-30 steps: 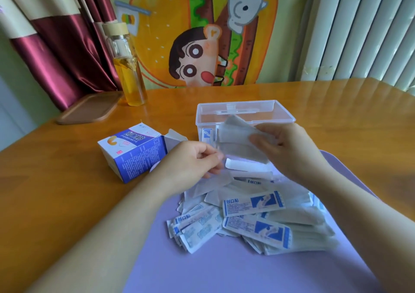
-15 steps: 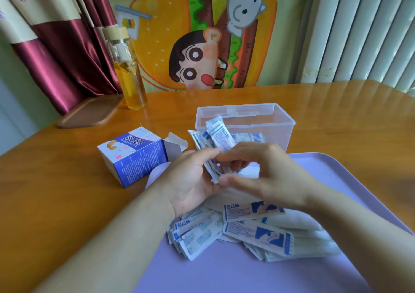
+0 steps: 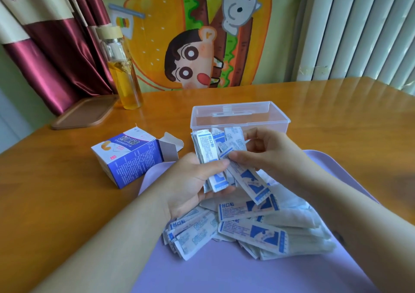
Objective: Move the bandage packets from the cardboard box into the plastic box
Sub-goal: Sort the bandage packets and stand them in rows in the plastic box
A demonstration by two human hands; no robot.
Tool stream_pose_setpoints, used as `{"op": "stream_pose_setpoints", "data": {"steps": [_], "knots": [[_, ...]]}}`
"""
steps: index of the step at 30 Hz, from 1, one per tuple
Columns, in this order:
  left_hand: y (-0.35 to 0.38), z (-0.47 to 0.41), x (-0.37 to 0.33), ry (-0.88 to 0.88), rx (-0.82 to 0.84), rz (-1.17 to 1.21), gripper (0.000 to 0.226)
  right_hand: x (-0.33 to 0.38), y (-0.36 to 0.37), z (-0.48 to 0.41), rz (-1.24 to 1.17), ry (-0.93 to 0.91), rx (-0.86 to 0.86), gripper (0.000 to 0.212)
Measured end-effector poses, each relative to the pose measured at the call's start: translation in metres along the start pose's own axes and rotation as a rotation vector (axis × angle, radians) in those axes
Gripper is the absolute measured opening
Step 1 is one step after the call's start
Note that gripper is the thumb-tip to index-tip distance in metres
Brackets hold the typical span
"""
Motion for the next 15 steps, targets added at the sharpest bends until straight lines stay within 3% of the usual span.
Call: {"op": "stream_pose_setpoints", "data": {"steps": [5, 15], "knots": [[-0.012, -0.005, -0.003, 0.066, -0.131, -0.15, 0.021, -0.001, 0.004, 0.0, -0.081, 0.005, 0.042, 0.013], [-0.021, -0.005, -0.01, 0.158, -0.197, -0.414, 0.023, -0.006, 0.004, -0.001, -0.254, 0.054, 0.069, 0.049]]}}
Point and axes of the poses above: each hand's wrist, its own z-axis away from the middle knuckle, its own y-axis out of the palm, x = y × z, the point moved 8 cm from there along -z, towards the middle knuckle, and after that the axes turned 4 degrees about -z, right-handed, at the moved point
